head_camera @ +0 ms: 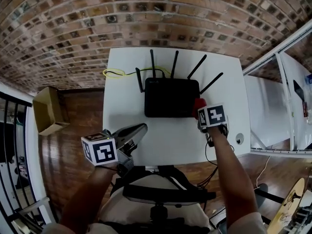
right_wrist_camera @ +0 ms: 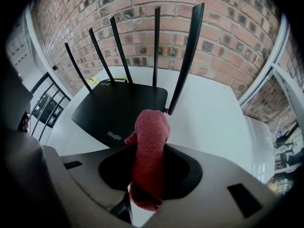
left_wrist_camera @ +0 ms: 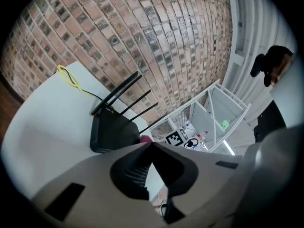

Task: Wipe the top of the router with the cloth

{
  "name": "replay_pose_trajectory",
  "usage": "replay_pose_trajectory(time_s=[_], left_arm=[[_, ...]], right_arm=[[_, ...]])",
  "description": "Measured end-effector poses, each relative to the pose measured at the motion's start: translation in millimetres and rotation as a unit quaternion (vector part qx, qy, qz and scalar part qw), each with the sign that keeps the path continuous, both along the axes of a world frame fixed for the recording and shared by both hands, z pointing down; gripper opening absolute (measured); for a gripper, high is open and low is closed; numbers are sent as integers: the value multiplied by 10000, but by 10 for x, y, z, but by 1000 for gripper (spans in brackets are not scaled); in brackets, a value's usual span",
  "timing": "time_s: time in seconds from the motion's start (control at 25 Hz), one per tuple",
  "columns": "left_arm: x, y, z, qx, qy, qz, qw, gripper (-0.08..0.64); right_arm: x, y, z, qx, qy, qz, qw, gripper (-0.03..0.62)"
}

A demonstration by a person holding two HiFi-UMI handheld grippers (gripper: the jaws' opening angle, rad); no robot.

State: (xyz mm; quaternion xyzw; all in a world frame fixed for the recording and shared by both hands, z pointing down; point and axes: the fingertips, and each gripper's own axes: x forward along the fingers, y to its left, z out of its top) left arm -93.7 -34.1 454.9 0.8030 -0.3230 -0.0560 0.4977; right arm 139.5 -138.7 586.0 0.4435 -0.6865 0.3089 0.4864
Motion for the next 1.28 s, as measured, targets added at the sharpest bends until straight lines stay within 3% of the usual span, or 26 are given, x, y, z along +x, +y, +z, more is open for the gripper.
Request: replay_pose_trajectory(time_s=[0.16, 0.64, 1.2, 1.28], left_arm=[[-61, -13, 7, 44, 25, 118, 9999, 25], [-345, -37, -27, 53, 67, 187, 9998, 25], [-404, 7, -6, 54, 150, 246, 9996, 25], [-420, 12, 12, 2, 107, 222, 9997, 25]], right_arm=[[-203, 32, 7, -69, 174, -152, 9997, 130], [-911, 126, 2, -29, -130, -107, 9999, 129], [-1537, 206, -13, -16, -350, -502, 9981, 129], [-1688, 208, -54, 45, -553, -577, 9968, 129]])
